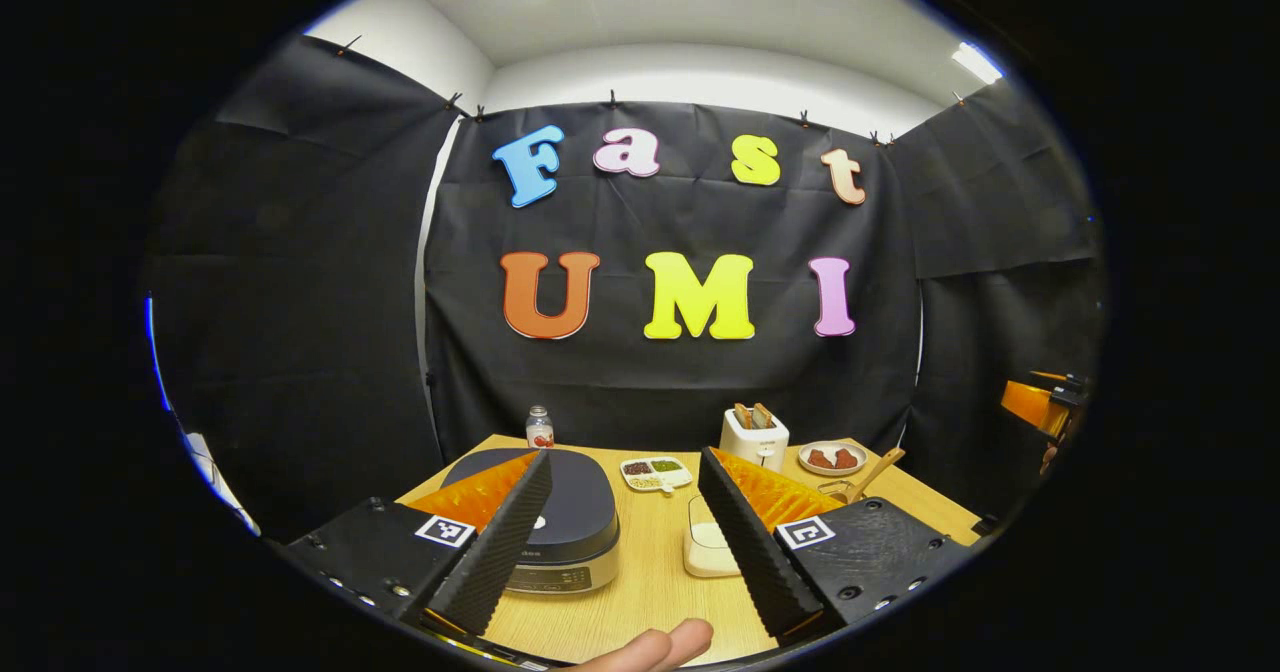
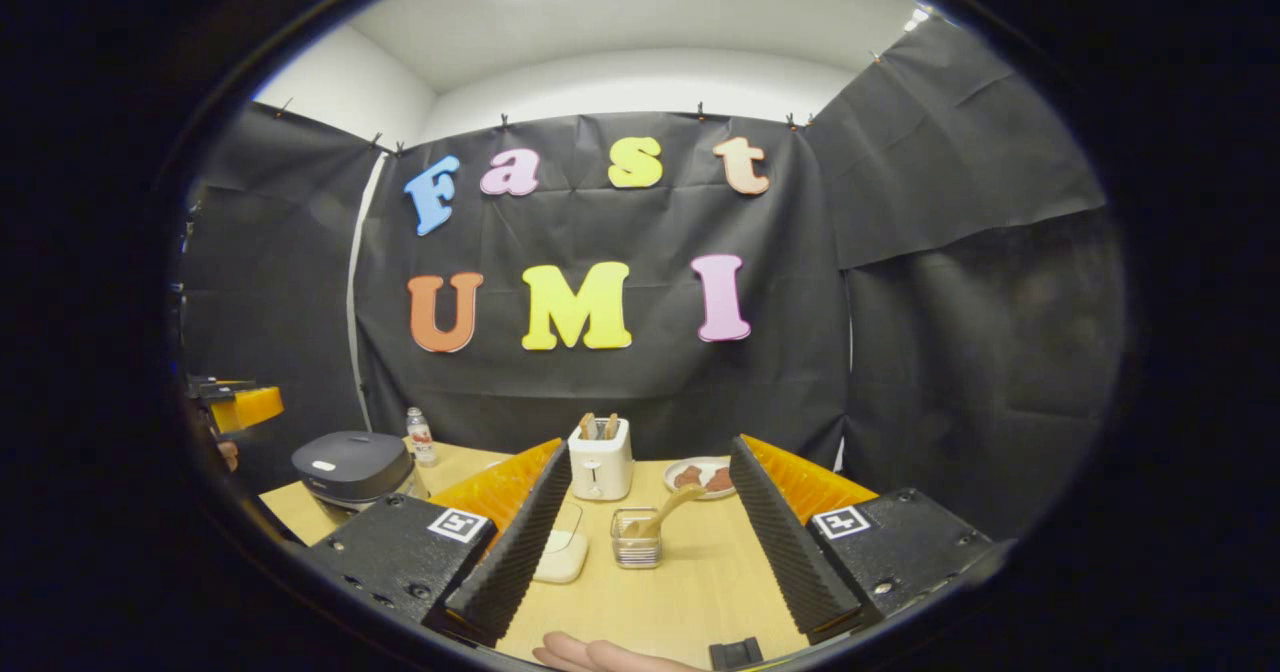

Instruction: Close the left gripper, press the button to open the rice cooker; take a wooden spoon from the chopstick holder with the right hand, scoop a spoonful of rice and pour it into the rice cooker, then put the wooden spoon back into the chopstick holder.

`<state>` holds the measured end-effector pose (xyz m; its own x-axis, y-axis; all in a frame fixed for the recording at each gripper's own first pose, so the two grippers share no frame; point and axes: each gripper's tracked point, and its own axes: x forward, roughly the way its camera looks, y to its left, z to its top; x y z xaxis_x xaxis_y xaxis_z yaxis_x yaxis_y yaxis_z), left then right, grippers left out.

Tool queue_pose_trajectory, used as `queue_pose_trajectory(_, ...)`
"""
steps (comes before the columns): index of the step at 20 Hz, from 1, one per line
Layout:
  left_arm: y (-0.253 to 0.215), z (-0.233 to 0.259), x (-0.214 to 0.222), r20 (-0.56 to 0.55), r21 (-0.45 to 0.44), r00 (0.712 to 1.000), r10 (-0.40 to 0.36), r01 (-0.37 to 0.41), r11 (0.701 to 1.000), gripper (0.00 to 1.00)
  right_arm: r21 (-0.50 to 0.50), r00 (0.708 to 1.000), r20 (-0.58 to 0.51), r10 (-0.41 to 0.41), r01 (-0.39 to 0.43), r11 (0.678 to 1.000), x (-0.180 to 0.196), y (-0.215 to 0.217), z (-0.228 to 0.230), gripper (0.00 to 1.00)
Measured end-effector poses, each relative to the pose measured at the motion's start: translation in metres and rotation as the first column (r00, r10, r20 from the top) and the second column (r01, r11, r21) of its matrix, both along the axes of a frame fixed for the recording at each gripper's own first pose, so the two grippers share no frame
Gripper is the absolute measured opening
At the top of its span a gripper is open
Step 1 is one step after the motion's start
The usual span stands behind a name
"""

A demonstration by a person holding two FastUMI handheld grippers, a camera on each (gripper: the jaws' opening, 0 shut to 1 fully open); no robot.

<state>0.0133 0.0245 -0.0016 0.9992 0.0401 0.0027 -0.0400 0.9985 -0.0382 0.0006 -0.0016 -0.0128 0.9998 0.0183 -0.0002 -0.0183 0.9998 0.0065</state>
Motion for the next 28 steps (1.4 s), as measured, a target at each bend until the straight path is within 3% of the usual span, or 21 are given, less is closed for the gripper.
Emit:
queue_pose_trajectory(4,0.02,-0.007,0.013,-0.018,0.009,0.999,0.044,-0.044,0.999,0.94,-0.009,1.0,-0.002,0.011,-0.011,1.0,0.002,0.006,-0.004,1.0)
queue_pose_trajectory(5,0.028,-0.011,0.017,-0.032,0.015,0.998,0.062,-0.061,0.998,0.94,-0.01,1.0,-0.004,0.013,-0.013,1.0,0.004,0.007,-0.006,0.96)
queue_pose_trajectory(8,0.053,-0.015,0.03,-0.057,0.026,0.993,0.106,-0.105,0.994,0.94,-0.015,1.0,-0.018,0.022,-0.022,1.0,0.007,0.013,-0.012,1.0)
queue_pose_trajectory(9,0.059,-0.02,0.035,-0.07,0.033,0.991,0.115,-0.112,0.993,0.83,-0.017,1.0,-0.021,0.023,-0.024,1.0,0.007,0.014,-0.014,1.0)
queue_pose_trajectory(10,0.065,-0.024,0.041,-0.083,0.041,0.989,0.123,-0.12,0.992,0.81,-0.02,0.999,-0.023,0.025,-0.026,0.999,0.009,0.014,-0.016,1.0)
queue_pose_trajectory(11,0.073,-0.029,0.047,-0.103,0.049,0.986,0.132,-0.128,0.991,0.87,-0.022,0.999,-0.025,0.027,-0.028,0.999,0.01,0.015,-0.018,1.0)
queue_pose_trajectory(12,0.077,-0.034,0.052,-0.125,0.053,0.983,0.136,-0.13,0.99,0.67,-0.021,0.999,-0.027,0.029,-0.029,0.999,0.011,0.014,-0.02,1.0)
queue_pose_trajectory(13,0.082,-0.04,0.056,-0.154,0.049,0.978,0.138,-0.131,0.99,0.59,-0.017,0.999,-0.03,0.03,-0.03,0.999,0.012,0.013,-0.023,1.0)
queue_pose_trajectory(14,0.085,-0.05,0.062,-0.199,0.039,0.97,0.138,-0.133,0.99,0.43,-0.011,0.999,-0.034,0.031,-0.032,0.999,0.014,0.012,-0.025,1.0)
queue_pose_trajectory(15,0.088,-0.061,0.063,-0.241,0.026,0.962,0.131,-0.128,0.991,0.37,-0.006,0.999,-0.039,0.033,-0.033,0.999,0.015,0.011,-0.028,1.0)
queue_pose_trajectory(16,0.09,-0.07,0.066,-0.28,0.016,0.951,0.13,-0.131,0.991,0.1,-0.001,0.999,-0.043,0.033,-0.033,0.999,0.016,0.01,-0.03,1.0)
queue_pose_trajectory(18,0.097,-0.089,0.074,-0.357,0.04,0.922,0.15,-0.146,0.989,0.01,0.008,0.998,-0.052,0.031,-0.031,1.0,0.018,0.006,-0.034,1.0)
queue_pose_trajectory(22,0.109,-0.127,0.086,-0.479,0.047,0.858,0.186,-0.186,0.981,0.0,0.022,0.997,-0.069,0.035,-0.033,0.999,0.02,0.002,-0.044,1.0)
queue_pose_trajectory(28,0.113,-0.154,0.094,-0.545,0.001,0.824,0.156,-0.186,0.983,0.0,0.03,0.995,-0.089,0.038,-0.035,0.999,0.021,-0.001,-0.055,1.0)
